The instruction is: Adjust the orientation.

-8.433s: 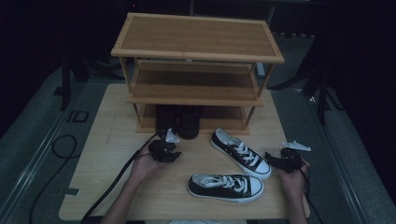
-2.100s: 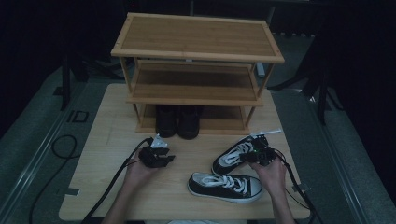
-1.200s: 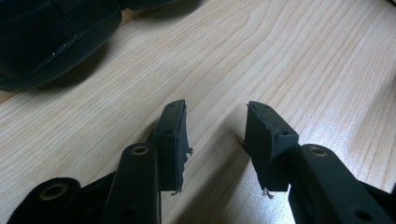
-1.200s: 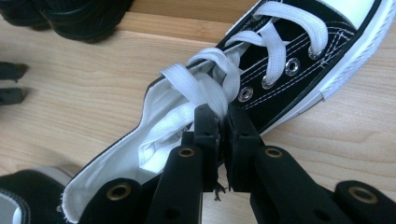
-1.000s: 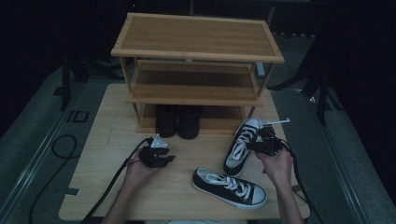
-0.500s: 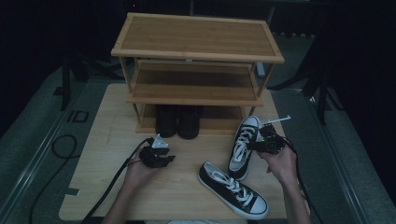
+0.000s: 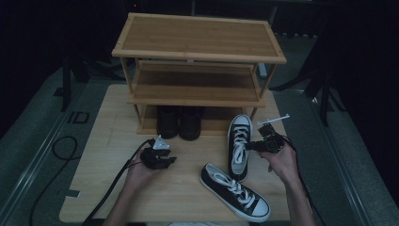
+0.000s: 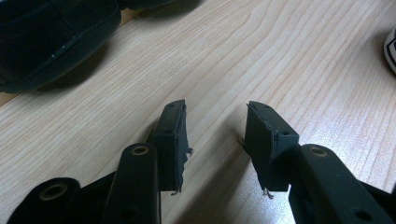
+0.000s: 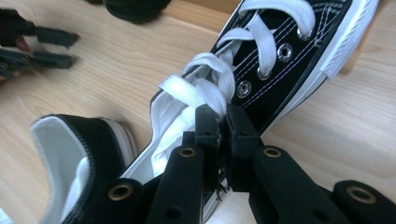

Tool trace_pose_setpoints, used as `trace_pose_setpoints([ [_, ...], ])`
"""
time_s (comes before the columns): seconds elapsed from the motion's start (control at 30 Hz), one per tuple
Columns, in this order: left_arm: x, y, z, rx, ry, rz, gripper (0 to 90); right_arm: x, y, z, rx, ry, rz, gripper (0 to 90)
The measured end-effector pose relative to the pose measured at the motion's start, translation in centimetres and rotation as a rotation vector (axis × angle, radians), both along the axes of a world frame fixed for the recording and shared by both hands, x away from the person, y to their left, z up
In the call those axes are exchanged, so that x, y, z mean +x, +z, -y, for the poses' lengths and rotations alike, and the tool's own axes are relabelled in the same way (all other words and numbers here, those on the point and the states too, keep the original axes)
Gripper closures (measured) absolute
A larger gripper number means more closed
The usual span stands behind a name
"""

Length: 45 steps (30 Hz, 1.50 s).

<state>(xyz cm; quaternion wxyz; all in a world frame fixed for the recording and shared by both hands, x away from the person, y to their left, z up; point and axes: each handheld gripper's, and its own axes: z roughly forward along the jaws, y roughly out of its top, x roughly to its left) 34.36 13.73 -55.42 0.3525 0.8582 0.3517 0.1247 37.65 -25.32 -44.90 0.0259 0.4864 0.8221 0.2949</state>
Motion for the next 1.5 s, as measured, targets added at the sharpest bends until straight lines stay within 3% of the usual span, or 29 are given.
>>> trace_pose_setpoints([
  [0.1,0.0,0.0,0.0,0.002,-0.003,-0.001,59.0,0.6,-0.4,-0.2,-0.009,0.034,0.004,85.8],
  [0.17,0.0,0.0,-0.1,-0.001,-0.003,-0.004,59.1,1.3,-0.8,-0.2,-0.013,0.065,-0.017,85.8],
  [0.33,0.0,0.2,0.3,0.022,0.005,-0.014,59.9,2.2,-1.0,0.2,-0.057,0.12,-0.012,85.8],
  [0.43,-0.2,0.9,1.7,0.066,-0.029,0.008,60.2,2.6,-0.9,0.4,-0.076,0.145,-0.006,85.8],
  [0.6,0.1,1.8,3.8,0.045,-0.06,0.037,60.3,3.4,-0.5,0.7,-0.14,0.174,0.014,85.8],
  [0.7,0.7,2.3,5.1,0.029,-0.059,0.057,60.9,3.6,-0.7,0.7,-0.178,0.181,0.007,85.8],
  [0.9,1.8,3.5,7.2,-0.015,-0.047,0.11,63.3,3.5,-0.9,1.1,-0.175,0.172,-0.005,85.5],
  [0.97,2.1,3.7,7.6,-0.032,-0.036,0.109,64.3,3.4,-1.0,1.1,-0.17,0.165,-0.006,85.2],
  [1.23,3.1,3.7,8.7,-0.019,-0.041,0.12,63.9,2.9,-1.1,1.2,-0.169,0.169,-0.023,78.3],
  [1.4,3.3,3.3,8.9,-0.009,-0.041,0.117,63.8,2.4,-1.3,1.0,-0.233,0.176,-0.047,73.7],
  [1.5,3.3,3.1,9.0,-0.009,-0.041,0.117,63.7,2.3,-2.2,0.6,-0.287,0.148,-0.048,73.1],
])
